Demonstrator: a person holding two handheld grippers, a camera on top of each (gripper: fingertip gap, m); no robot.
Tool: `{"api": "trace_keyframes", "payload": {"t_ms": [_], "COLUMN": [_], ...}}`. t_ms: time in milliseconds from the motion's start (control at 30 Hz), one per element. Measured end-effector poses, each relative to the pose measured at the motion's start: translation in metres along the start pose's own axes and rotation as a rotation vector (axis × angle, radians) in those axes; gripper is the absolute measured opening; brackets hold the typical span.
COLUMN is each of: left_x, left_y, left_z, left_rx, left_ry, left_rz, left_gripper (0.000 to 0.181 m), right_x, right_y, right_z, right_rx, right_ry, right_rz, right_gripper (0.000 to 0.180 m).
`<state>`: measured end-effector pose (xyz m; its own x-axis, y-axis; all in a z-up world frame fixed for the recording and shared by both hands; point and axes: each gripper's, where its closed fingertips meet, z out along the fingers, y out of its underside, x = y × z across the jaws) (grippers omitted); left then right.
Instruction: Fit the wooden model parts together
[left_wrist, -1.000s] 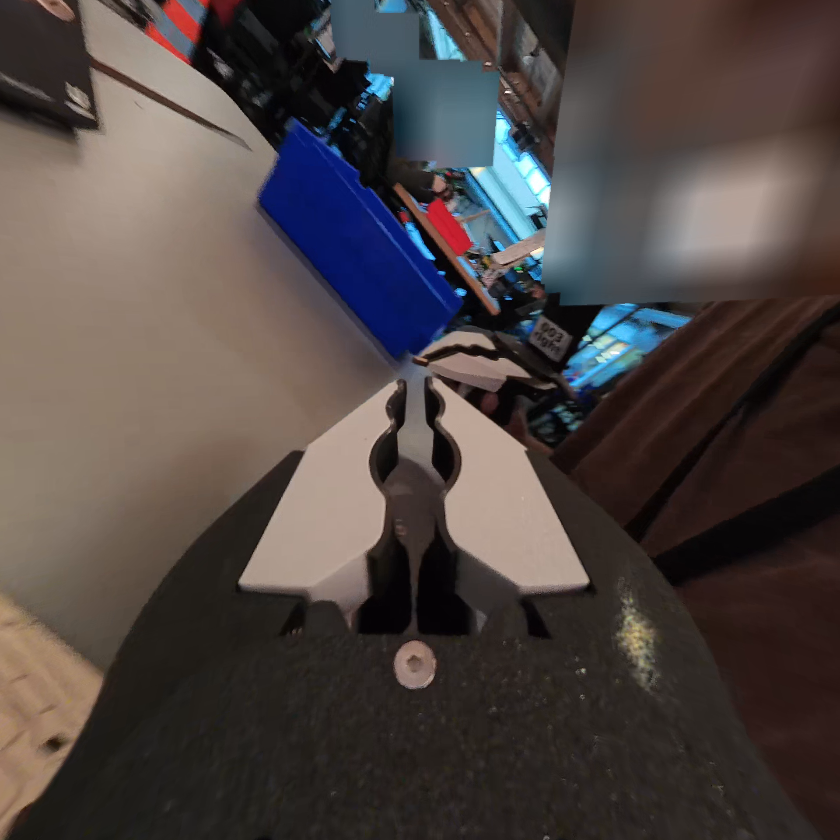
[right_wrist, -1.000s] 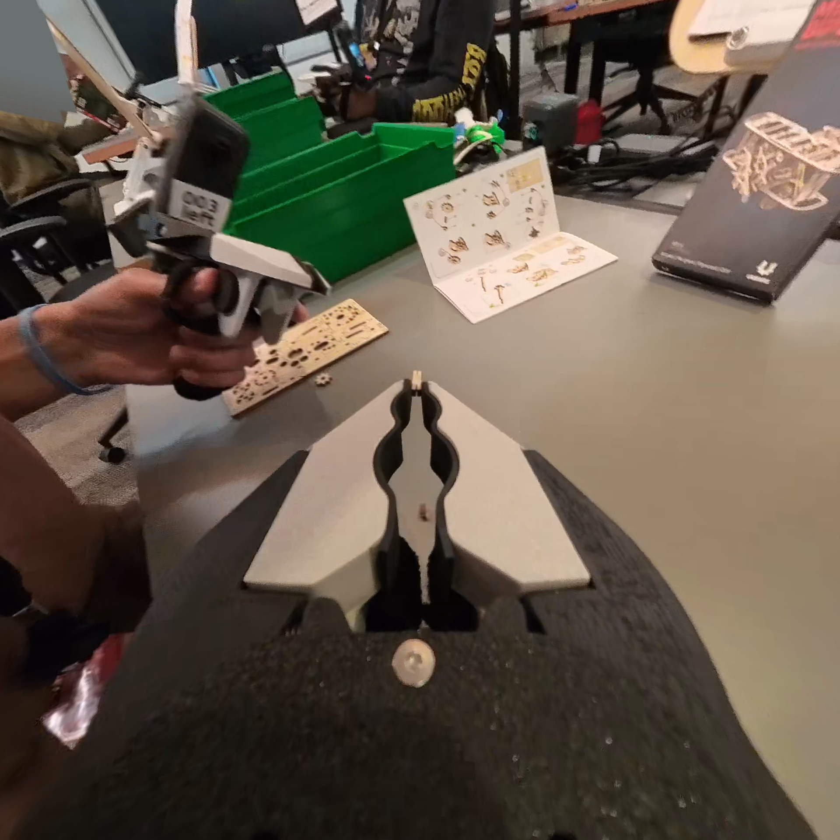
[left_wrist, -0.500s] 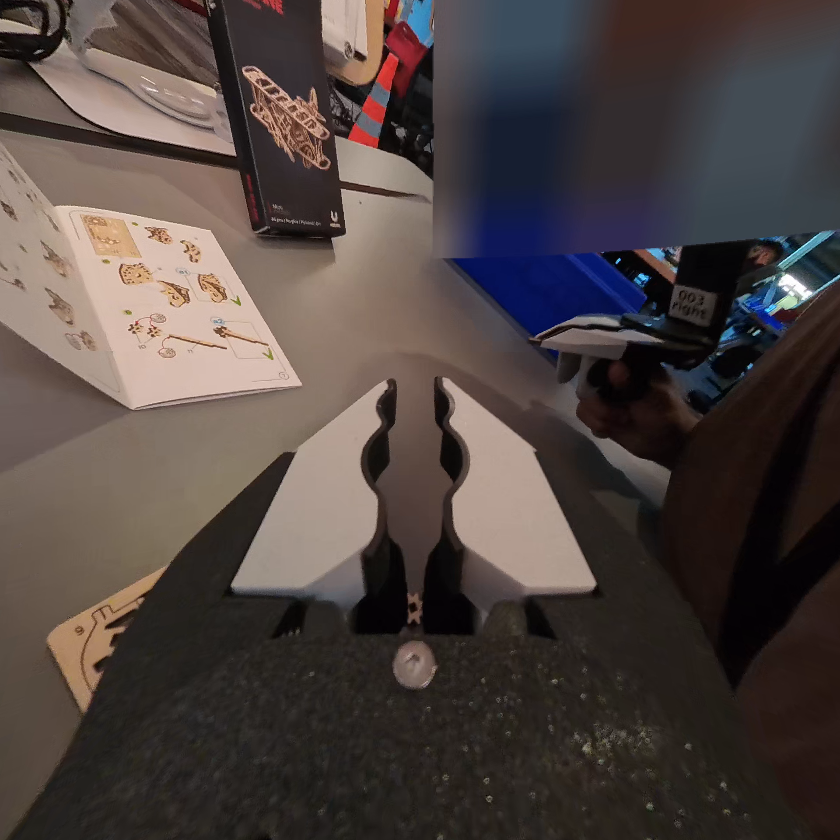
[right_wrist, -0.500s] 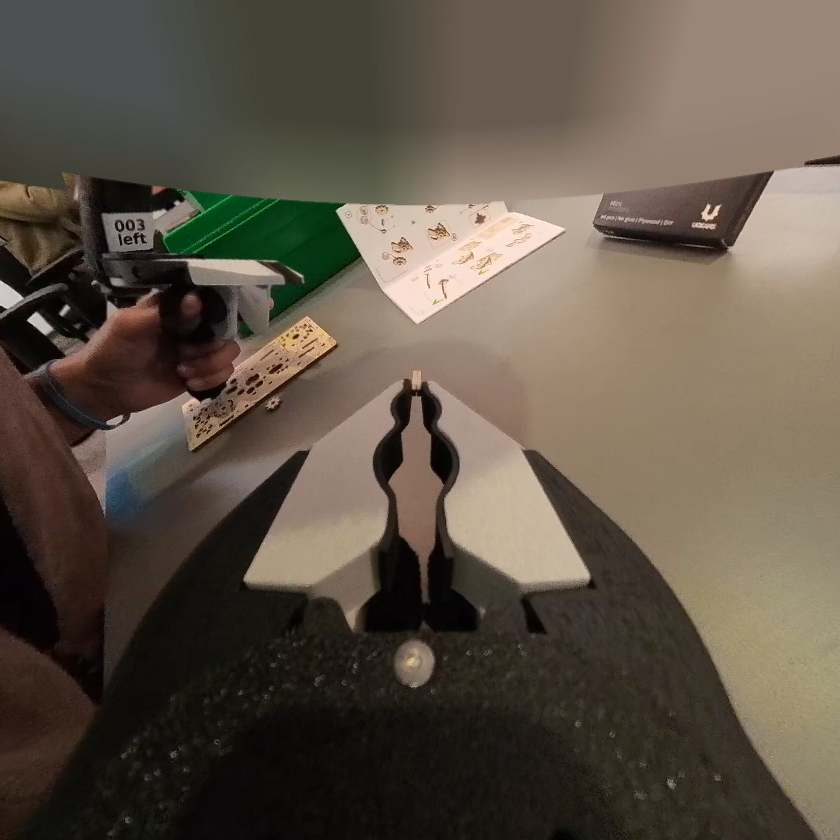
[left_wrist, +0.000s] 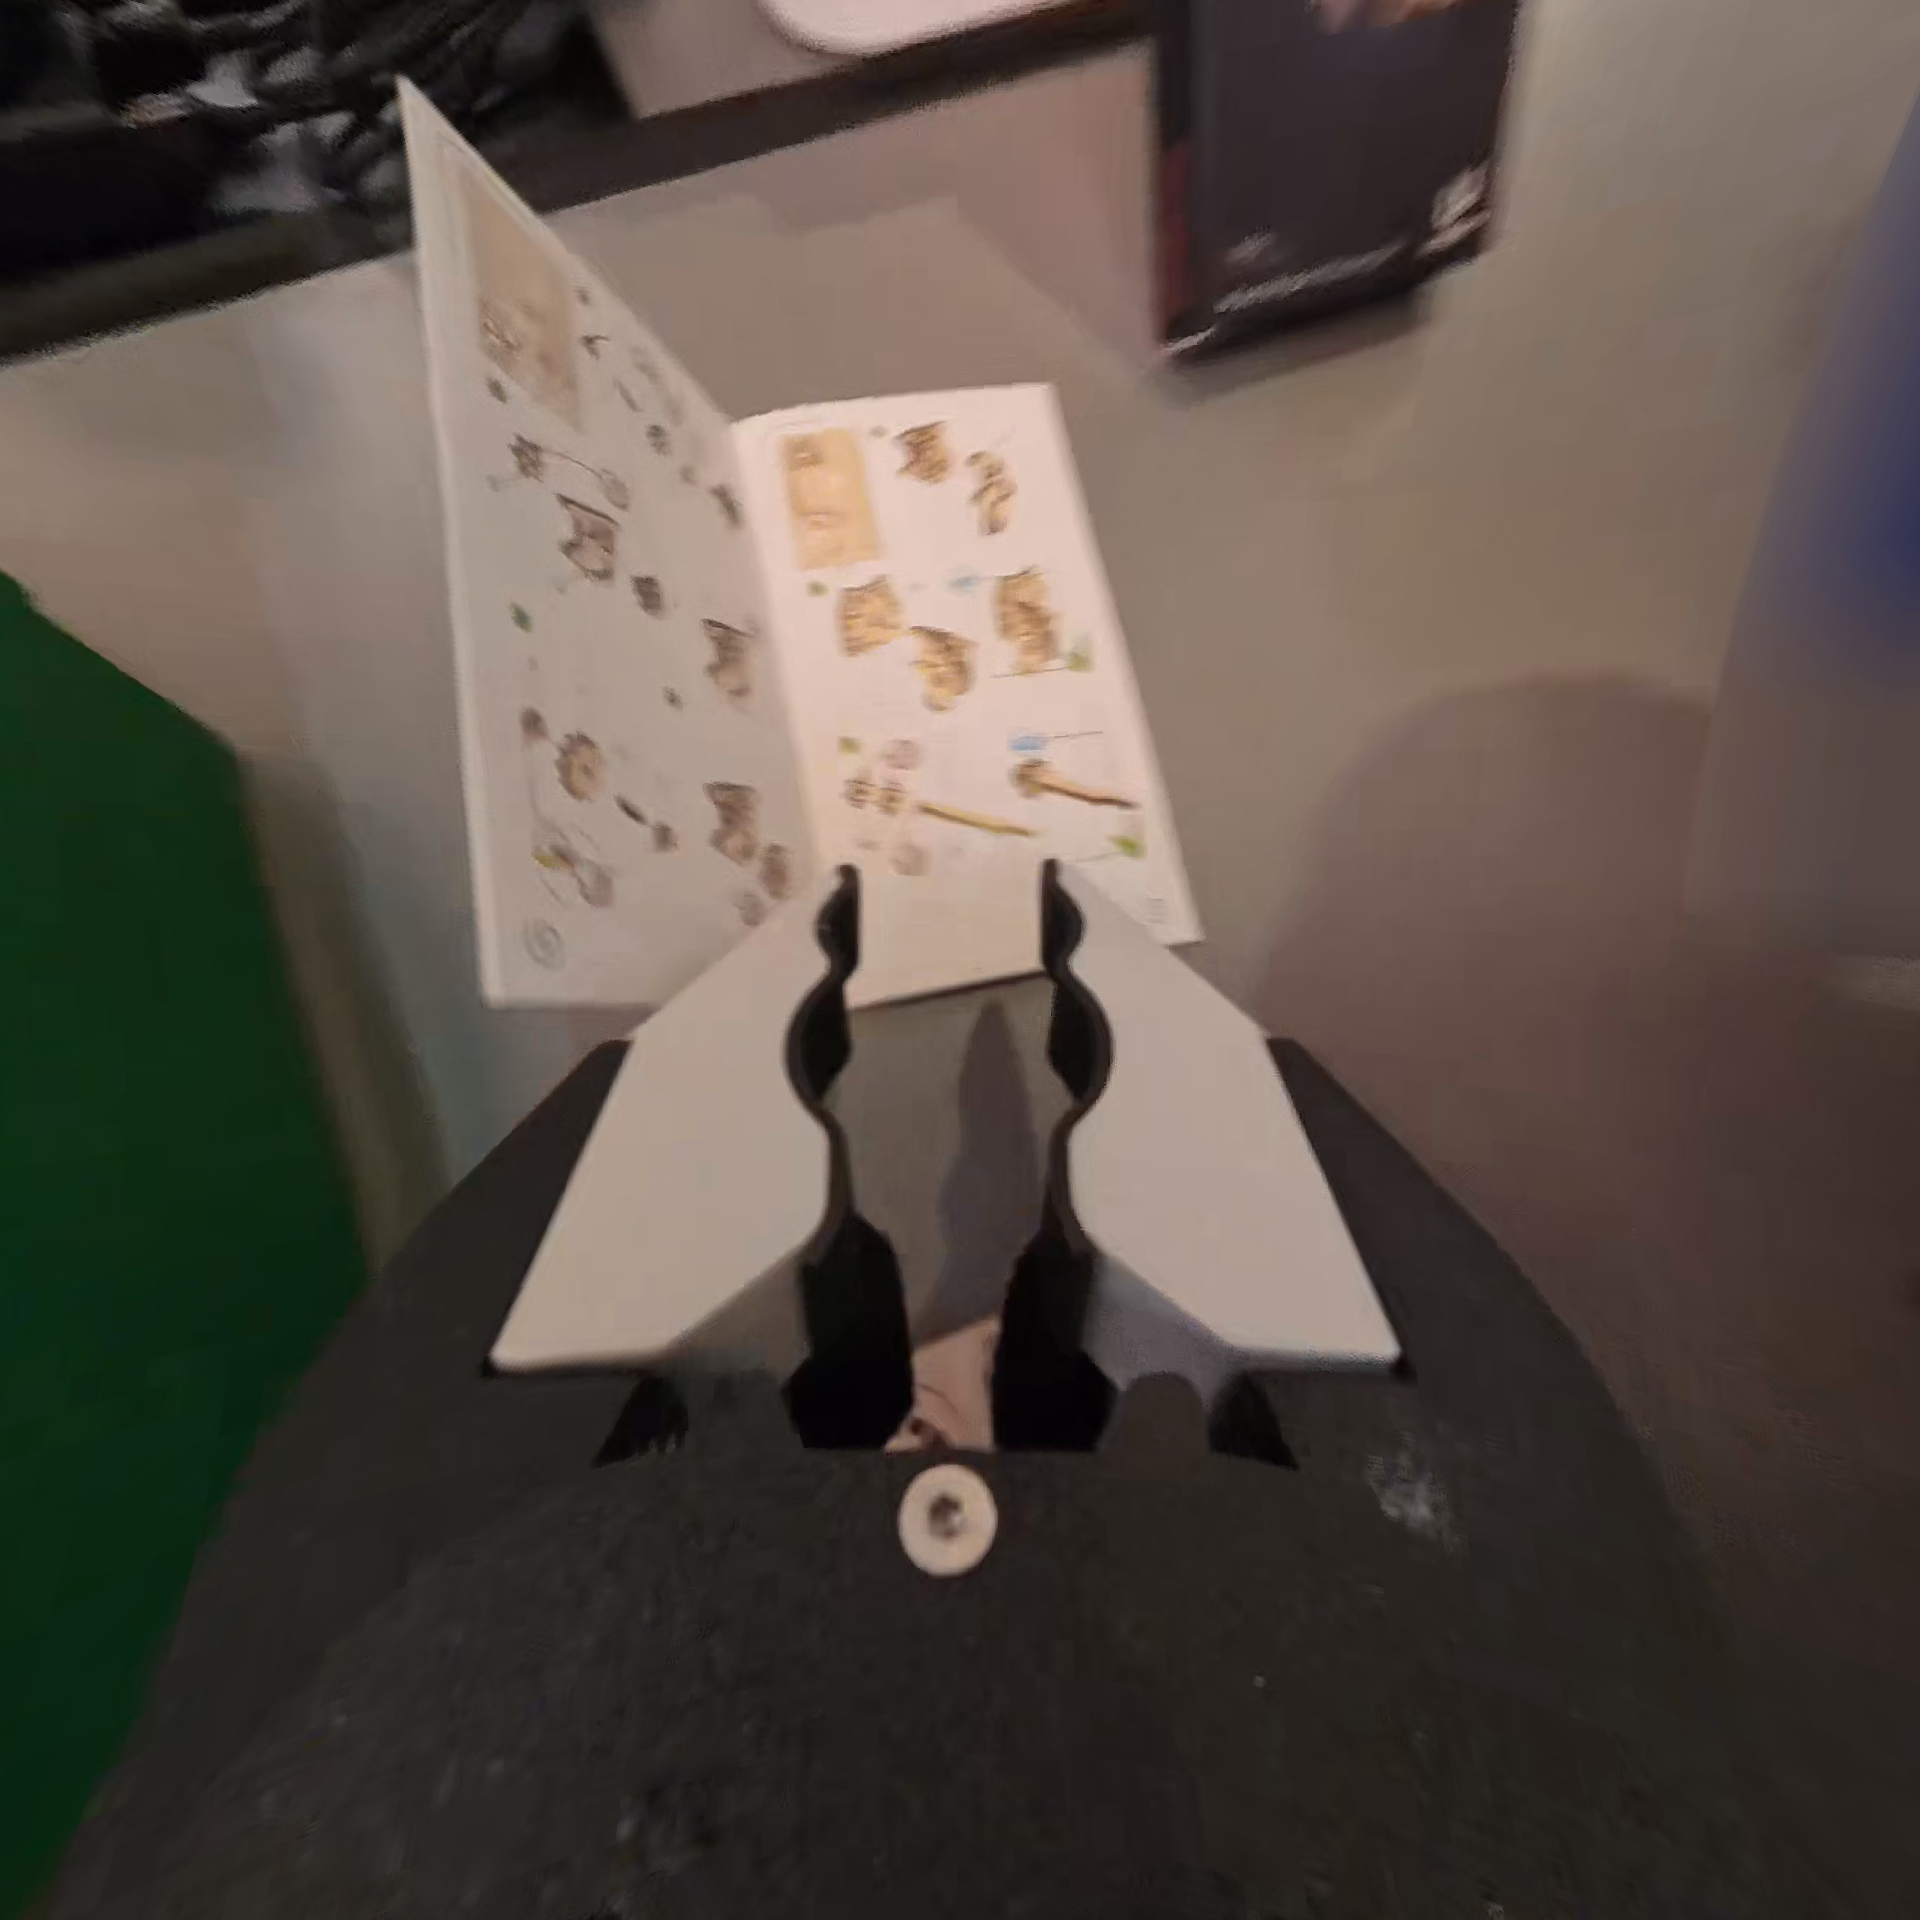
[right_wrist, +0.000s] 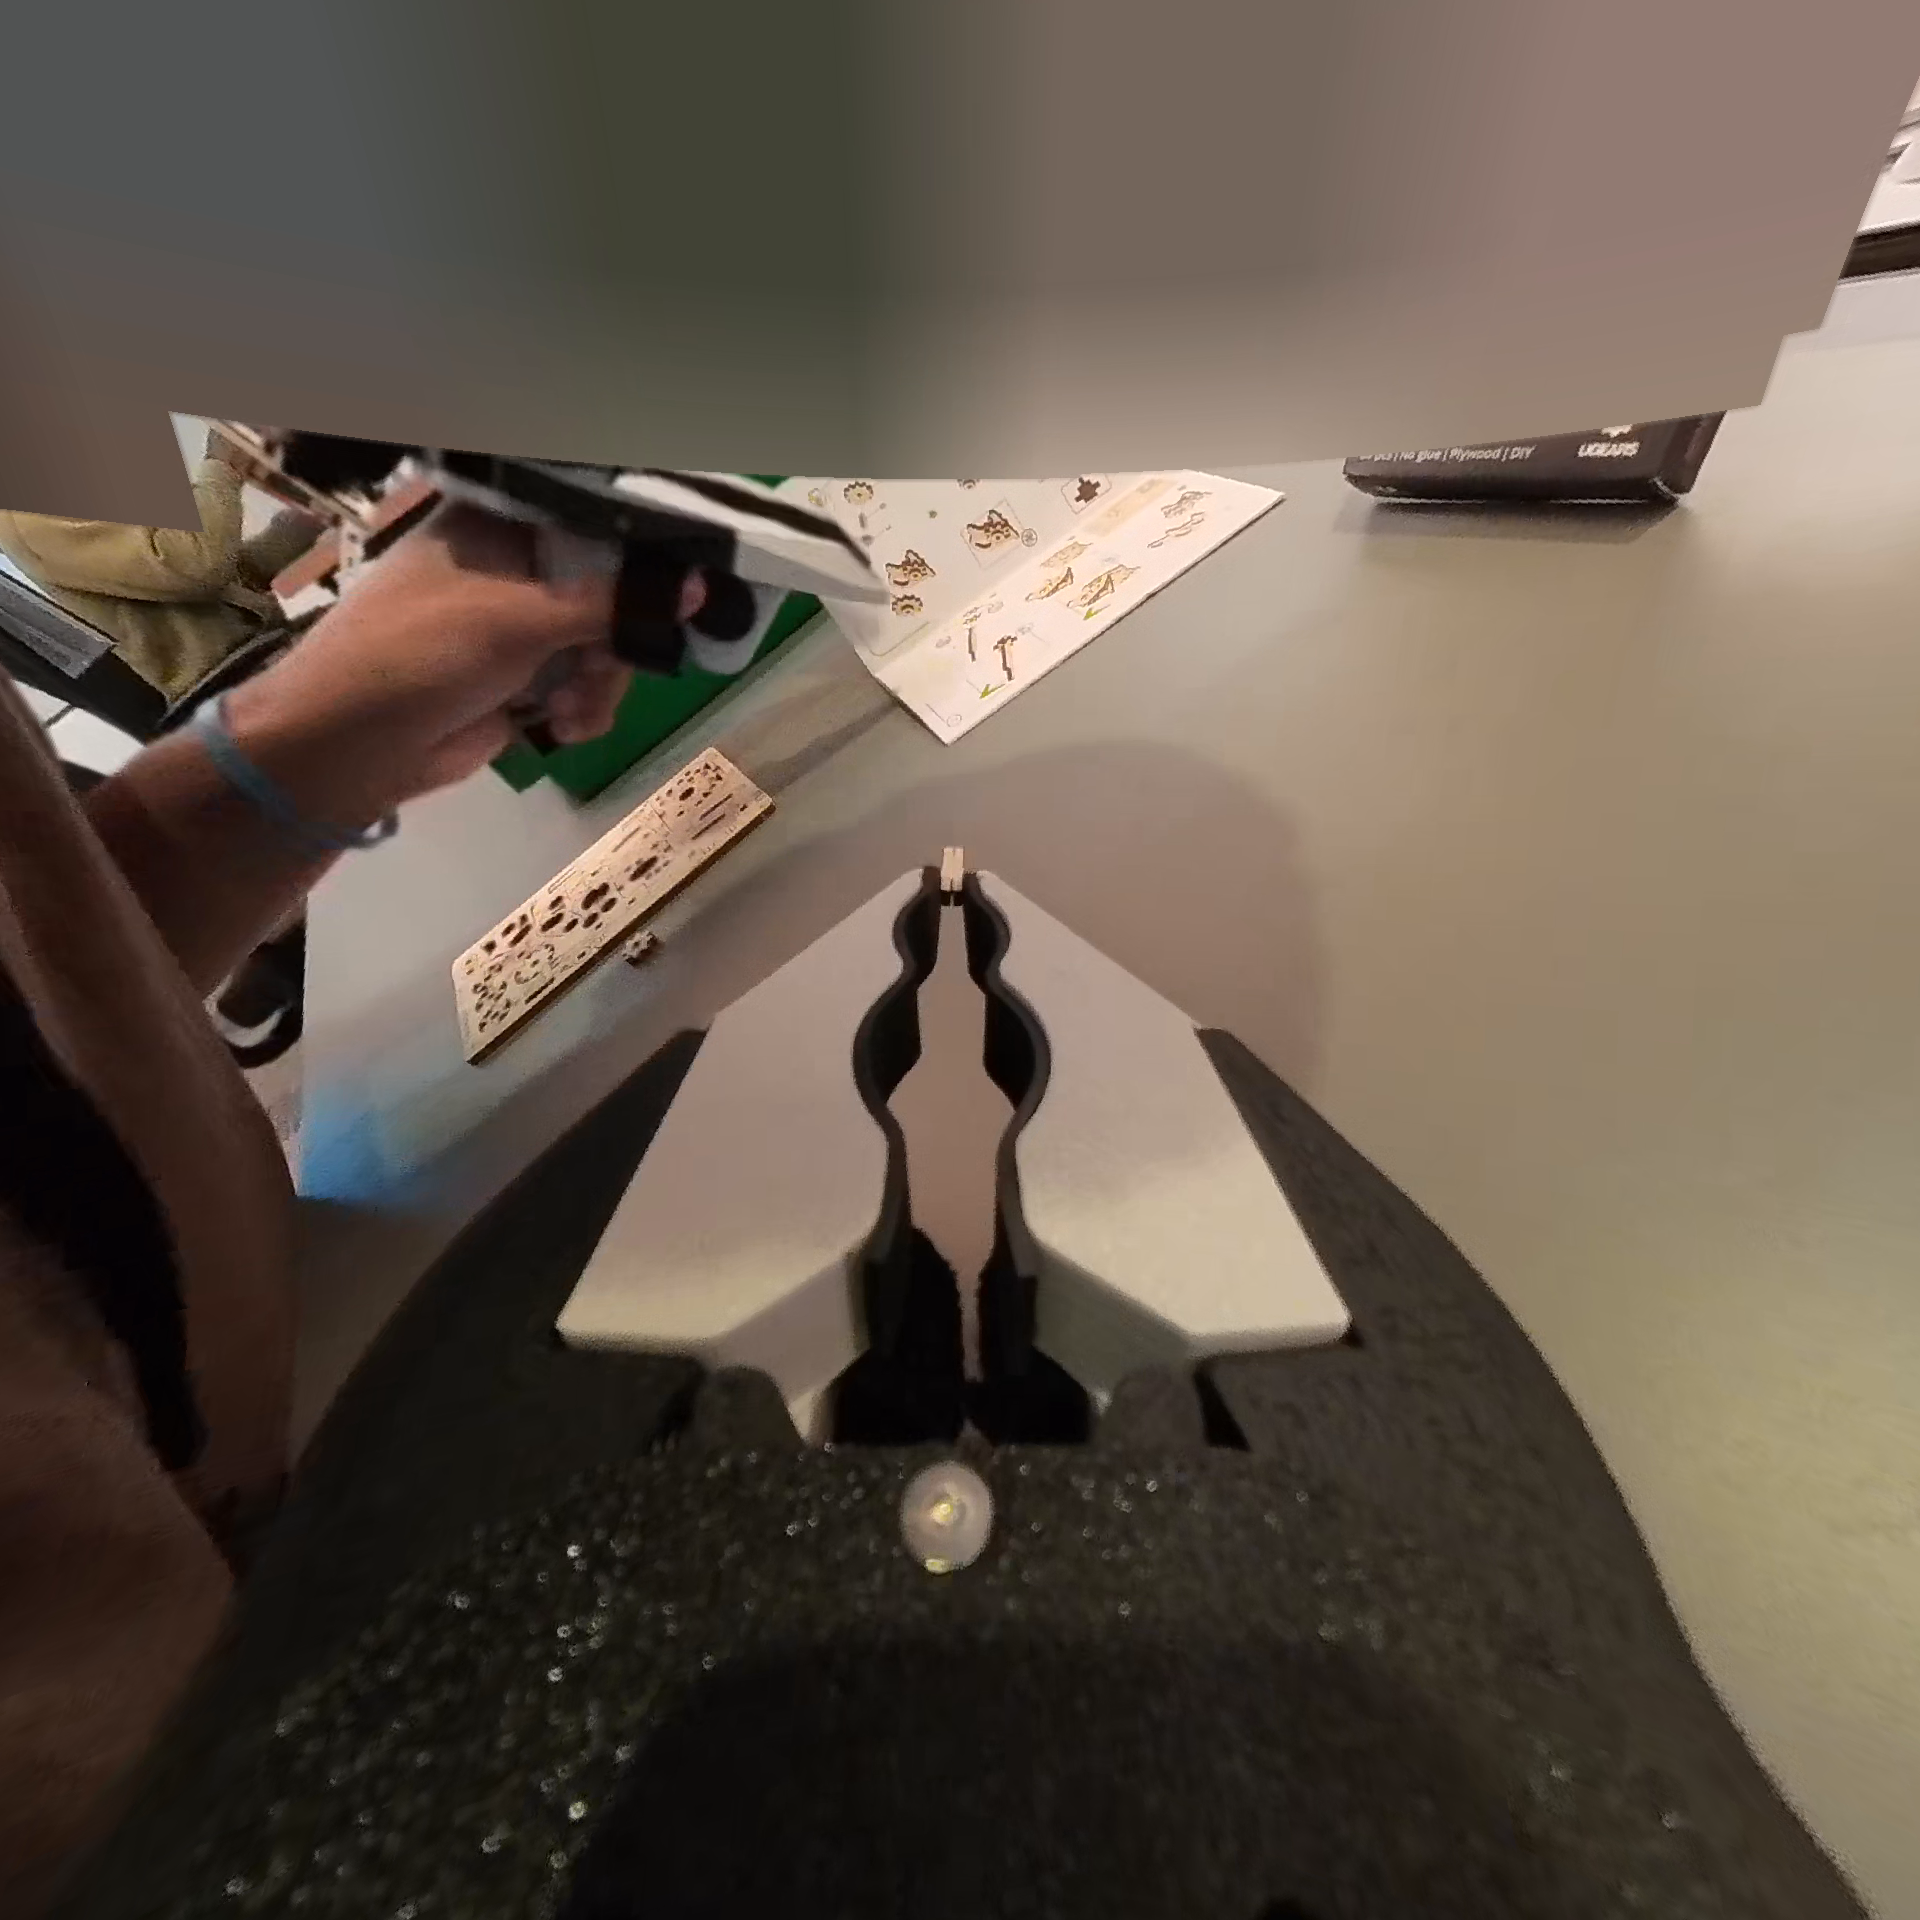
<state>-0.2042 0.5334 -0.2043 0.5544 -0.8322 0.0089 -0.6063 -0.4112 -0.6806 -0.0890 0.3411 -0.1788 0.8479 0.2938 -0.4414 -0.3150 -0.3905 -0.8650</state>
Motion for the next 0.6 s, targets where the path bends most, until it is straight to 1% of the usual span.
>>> {"api": "trace_keyframes", "payload": {"t_ms": [33,100,167,267,300,367,600], "left_x": [-0.01,-0.027,-0.036,-0.04,-0.039,-0.041,-0.04], "left_y": [-0.001,-0.005,-0.006,0.006,0.007,0.009,0.01], "left_z": [0.007,0.017,0.027,0.04,0.041,0.041,0.041], "left_rx": [-0.045,-0.096,-0.127,-0.177,-0.169,-0.165,-0.142], "left_ry": [-0.082,-0.216,-0.267,-0.245,-0.227,-0.217,-0.2], "left_rz": [0.066,0.191,0.245,0.2,0.171,0.134,0.104], "left_gripper": [0.04,0.047,0.054,0.061,0.058,0.058,0.056], "right_x": [0.001,0.001,-0.001,-0.001,-0.001,-0.001,-0.007], "right_y": [0.002,0.003,0.002,0.004,0.004,0.005,0.01], "right_z": [0.0,0.0,0.0,0.001,0.001,0.002,0.009], "right_rx": [-0.008,-0.015,-0.008,-0.016,-0.02,-0.025,-0.05], "right_ry": [0.003,0.002,-0.012,-0.017,-0.015,-0.016,-0.034], "right_rz": [-0.004,-0.008,0.008,0.016,0.014,0.012,0.007], "right_gripper": [0.003,0.003,0.003,0.004,0.004,0.004,0.004]}}
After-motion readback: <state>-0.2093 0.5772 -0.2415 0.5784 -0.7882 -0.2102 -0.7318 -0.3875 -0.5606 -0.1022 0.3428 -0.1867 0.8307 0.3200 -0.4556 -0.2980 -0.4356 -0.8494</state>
